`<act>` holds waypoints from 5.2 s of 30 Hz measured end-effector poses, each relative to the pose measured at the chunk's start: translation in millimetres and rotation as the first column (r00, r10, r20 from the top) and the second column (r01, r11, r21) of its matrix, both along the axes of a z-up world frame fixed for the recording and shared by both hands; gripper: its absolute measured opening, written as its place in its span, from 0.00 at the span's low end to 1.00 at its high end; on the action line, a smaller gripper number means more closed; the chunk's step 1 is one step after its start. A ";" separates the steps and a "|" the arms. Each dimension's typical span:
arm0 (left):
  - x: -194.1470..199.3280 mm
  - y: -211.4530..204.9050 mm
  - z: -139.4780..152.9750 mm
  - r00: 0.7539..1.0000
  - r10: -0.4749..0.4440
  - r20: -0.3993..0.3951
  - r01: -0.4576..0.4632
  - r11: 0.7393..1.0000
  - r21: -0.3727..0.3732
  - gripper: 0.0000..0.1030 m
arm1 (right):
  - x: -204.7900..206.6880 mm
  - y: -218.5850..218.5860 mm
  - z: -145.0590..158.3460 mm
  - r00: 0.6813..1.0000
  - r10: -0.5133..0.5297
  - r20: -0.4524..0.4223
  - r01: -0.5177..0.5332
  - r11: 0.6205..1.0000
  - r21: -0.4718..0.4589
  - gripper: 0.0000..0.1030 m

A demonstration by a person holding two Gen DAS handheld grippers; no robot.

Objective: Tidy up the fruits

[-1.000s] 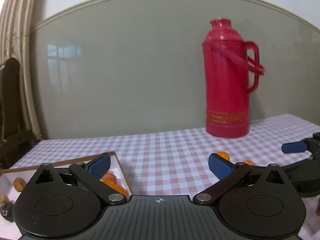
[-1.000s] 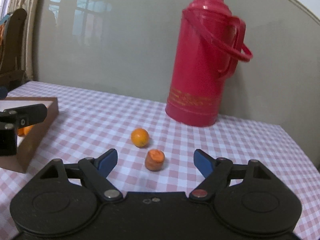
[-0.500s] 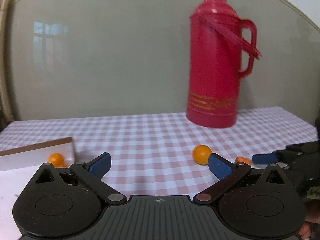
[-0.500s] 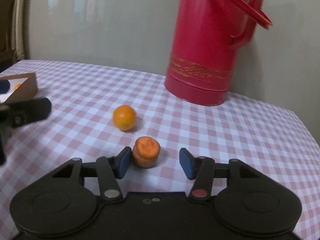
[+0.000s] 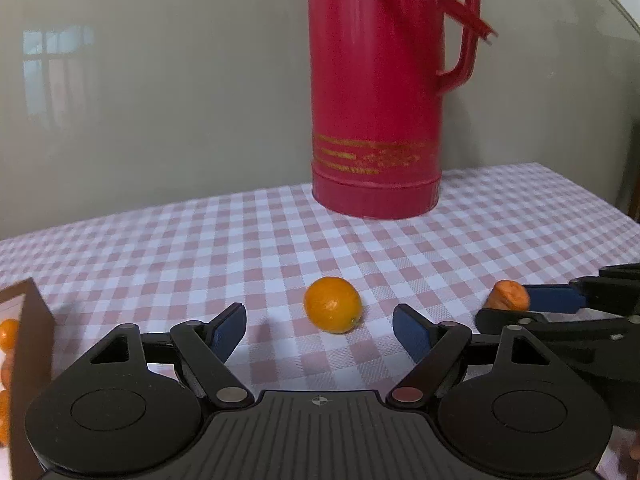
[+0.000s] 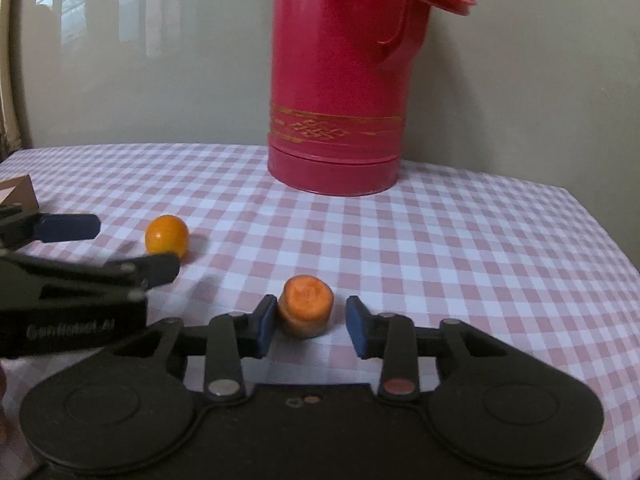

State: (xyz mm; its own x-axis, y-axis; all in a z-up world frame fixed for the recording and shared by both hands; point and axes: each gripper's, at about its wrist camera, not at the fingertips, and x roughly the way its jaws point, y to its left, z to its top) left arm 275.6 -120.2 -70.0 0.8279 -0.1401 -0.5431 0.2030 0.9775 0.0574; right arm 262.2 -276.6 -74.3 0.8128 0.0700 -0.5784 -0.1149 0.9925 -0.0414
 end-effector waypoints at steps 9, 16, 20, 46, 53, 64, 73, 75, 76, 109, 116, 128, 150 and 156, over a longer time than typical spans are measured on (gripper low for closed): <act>19.4 -20.9 -7.5 0.998 -0.017 -0.065 0.018 1.000 0.015 0.64 | 3.3 -7.3 -0.6 1.000 -0.012 -0.013 0.013 0.999 0.033 0.24; 8.4 -29.3 1.3 0.999 -0.043 -0.015 0.044 0.998 0.044 0.32 | 2.0 -12.2 0.5 1.000 -0.016 -0.005 0.017 0.999 0.049 0.19; -5.3 -20.7 8.6 0.999 -0.032 0.006 0.032 0.999 0.030 0.31 | -5.7 -11.8 9.3 1.000 -0.019 0.023 0.018 0.999 0.041 0.19; -176.4 57.5 60.6 0.993 0.060 0.105 -0.059 0.998 -0.007 0.31 | -137.3 38.1 62.6 0.983 0.108 0.146 -0.106 0.994 -0.018 0.19; -210.7 101.5 71.1 0.981 0.123 0.150 -0.124 0.992 -0.003 0.31 | -161.5 67.0 69.9 0.966 0.197 0.169 -0.199 0.980 -0.002 0.19; -235.6 167.3 75.3 0.946 0.276 0.169 -0.278 0.961 -0.011 0.31 | -172.0 136.4 76.5 0.905 0.381 0.190 -0.386 0.922 -0.011 0.19; -246.4 199.0 75.1 0.924 0.344 0.166 -0.349 0.937 0.000 0.32 | -174.2 178.2 84.0 0.863 0.455 0.221 -0.471 0.882 0.021 0.19; -248.5 205.4 76.0 0.917 0.360 0.170 -0.365 0.931 0.001 0.31 | -174.0 186.7 85.9 0.855 0.465 0.229 -0.483 0.875 0.025 0.19; -249.3 209.4 76.2 0.916 0.364 0.170 -0.369 0.929 -0.001 0.32 | -174.1 190.6 86.8 0.851 0.470 0.233 -0.489 0.872 0.026 0.19; -162.6 340.4 84.2 0.817 0.547 0.183 -0.548 0.835 -0.047 0.32 | -66.9 280.2 85.2 0.873 0.433 0.225 -0.453 0.891 0.042 0.19; -141.5 358.0 67.2 0.838 0.528 0.135 -0.526 0.849 -0.055 0.34 | -36.2 288.0 74.0 0.884 0.428 0.187 -0.445 0.893 0.062 0.20; -152.2 352.5 67.5 0.815 0.549 0.184 -0.549 0.834 -0.053 1.00 | -42.7 281.1 66.2 0.894 0.387 0.227 -0.400 0.916 0.014 0.94; -196.5 326.6 90.5 0.815 0.538 0.215 -0.541 0.840 -0.050 1.00 | -80.0 268.0 92.7 0.873 0.427 0.236 -0.441 0.897 0.010 0.94; -244.9 307.8 102.2 0.821 0.533 0.205 -0.526 0.846 -0.091 1.00 | -125.4 239.2 109.1 0.865 0.423 0.269 -0.443 0.896 0.017 0.94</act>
State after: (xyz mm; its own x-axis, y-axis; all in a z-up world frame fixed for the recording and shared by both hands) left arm 30.8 187.6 32.2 0.8740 0.3406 -0.3467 -0.3601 0.9329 0.0088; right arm 136.9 -37.4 34.8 0.8077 0.4841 -0.3367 -0.5297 0.8465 -0.0536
